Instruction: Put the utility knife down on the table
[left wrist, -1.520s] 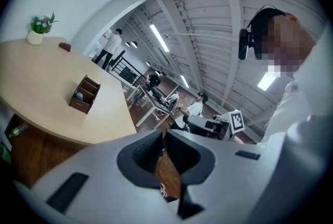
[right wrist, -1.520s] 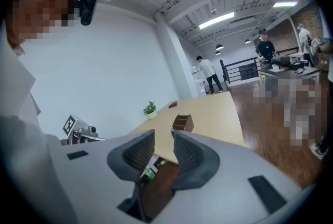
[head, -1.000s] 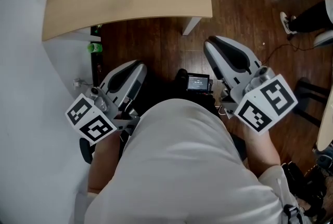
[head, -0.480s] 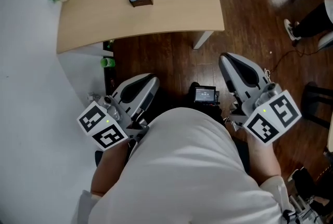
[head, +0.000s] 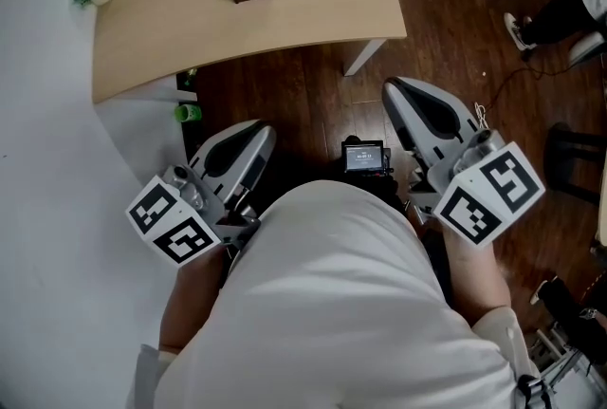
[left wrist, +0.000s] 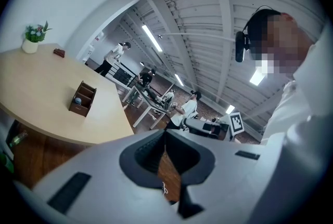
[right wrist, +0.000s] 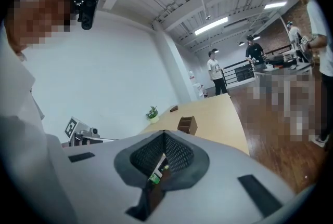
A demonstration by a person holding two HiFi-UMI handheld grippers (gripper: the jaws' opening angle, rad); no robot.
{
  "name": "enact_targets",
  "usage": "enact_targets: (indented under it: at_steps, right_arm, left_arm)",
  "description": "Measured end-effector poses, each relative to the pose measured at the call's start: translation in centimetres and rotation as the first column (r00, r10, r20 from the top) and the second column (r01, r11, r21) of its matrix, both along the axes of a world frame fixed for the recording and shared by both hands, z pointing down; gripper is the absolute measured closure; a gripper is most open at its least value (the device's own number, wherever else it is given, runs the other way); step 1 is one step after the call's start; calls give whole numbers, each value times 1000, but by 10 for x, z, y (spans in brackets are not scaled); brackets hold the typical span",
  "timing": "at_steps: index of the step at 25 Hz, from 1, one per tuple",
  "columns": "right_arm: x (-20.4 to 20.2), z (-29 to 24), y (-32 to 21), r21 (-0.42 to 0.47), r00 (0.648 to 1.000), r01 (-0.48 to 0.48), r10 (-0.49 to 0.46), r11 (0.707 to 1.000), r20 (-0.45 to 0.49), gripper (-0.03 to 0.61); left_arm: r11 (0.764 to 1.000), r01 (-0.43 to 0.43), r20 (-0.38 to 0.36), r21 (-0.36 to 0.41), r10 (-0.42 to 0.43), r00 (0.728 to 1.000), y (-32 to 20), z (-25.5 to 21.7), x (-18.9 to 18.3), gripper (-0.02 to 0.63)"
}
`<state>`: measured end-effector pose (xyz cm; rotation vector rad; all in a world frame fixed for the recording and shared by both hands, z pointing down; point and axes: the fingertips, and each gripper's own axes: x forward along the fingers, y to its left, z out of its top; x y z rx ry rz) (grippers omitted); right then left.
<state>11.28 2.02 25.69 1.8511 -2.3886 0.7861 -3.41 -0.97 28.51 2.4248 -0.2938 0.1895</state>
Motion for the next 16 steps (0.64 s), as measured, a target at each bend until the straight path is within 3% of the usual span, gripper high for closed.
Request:
enact_targets:
  at_steps: [16]
  right_arm:
    - [-5,-3,7,-6,998,18,-18,1000,-65,580]
  left_arm:
    - [1000,-21,-13,-20,21,1000,12,3,4,611]
